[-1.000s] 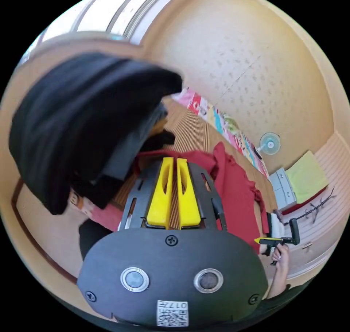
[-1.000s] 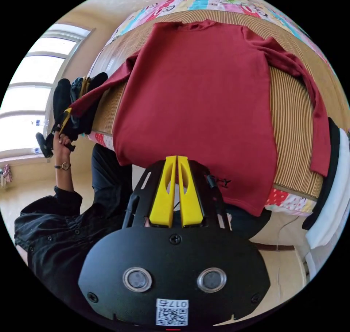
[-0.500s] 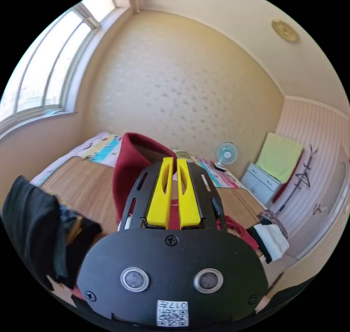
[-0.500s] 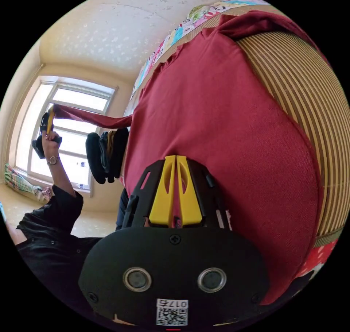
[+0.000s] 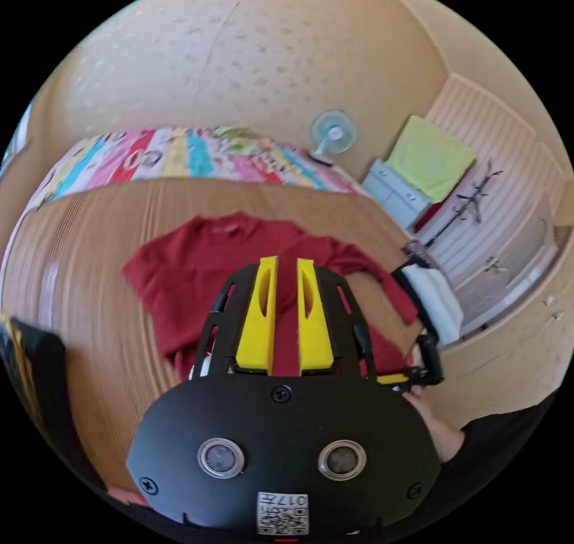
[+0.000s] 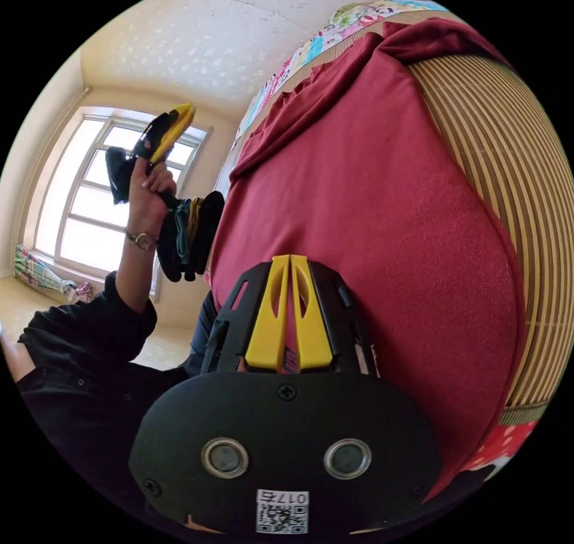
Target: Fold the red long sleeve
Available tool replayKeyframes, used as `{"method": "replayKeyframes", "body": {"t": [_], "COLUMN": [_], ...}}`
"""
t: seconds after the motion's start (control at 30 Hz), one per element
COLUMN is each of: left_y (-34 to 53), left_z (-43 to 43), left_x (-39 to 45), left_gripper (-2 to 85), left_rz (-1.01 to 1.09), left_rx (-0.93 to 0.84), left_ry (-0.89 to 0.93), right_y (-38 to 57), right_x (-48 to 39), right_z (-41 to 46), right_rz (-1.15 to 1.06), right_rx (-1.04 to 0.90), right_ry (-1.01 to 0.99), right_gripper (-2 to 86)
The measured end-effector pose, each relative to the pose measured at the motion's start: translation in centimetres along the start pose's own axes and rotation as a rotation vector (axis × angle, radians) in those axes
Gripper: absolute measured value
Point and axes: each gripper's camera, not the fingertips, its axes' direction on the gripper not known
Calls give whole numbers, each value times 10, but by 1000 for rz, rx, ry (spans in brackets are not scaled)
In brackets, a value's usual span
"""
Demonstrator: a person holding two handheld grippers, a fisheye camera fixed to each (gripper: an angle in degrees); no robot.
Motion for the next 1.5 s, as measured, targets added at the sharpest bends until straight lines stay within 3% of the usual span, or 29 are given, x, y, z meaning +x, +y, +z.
{"method": "replayKeyframes", "body": {"t": [0.13, 0.23, 0.33, 0.4, 0.57, 0.67, 0.73, 0.93, 1.13, 1.27, 1.37, 1.5], "left_y": [77, 115, 134, 144, 157, 134, 112, 8, -12, 13, 33, 39], "left_z": [15, 35, 21, 5, -41, -50, -52, 11, 94, 76, 37, 25], "left_x": [-36, -41, -41, -63, -123, -122, -115, -104, -154, -160, -173, -196], "left_gripper": [63, 44, 2, -5, -1, 42, 56, 103, 94, 49, 31, 32], "left_rz": [-100, -10, 5, -131, -357, -281, -237, -114, -234, -197, -262, -348], "left_rx": [-138, -298, -285, -263, -190, -91, -23, -85, -248, -79, 142, 219], "left_ry": [-221, -384, -557, -629, -468, -283, -236, -287, -383, -342, -248, -216], "right_y": [0, 7, 18, 30, 49, 41, 23, -64, -157, -176, -152, -120], "right_x": [-1, -10, -30, -57, -128, -152, -160, -151, -113, -74, -97, -99], "right_z": [3, 6, 19, 36, 66, 66, 48, 8, 8, 24, 1, -23], "right_rz": [18, 40, 71, 67, -55, -110, -138, -107, 8, 59, -30, 28], "right_rx": [-16, 1, 4, -2, -36, -51, 27, 116, 127, 83, 279, 467], "right_ry": [-13, 22, 58, 124, 419, 530, 496, 535, 716, 663, 580, 514], "right_gripper": [4, 4, 4, 5, 6, 8, 11, 38, 88, 48, 26, 14]}}
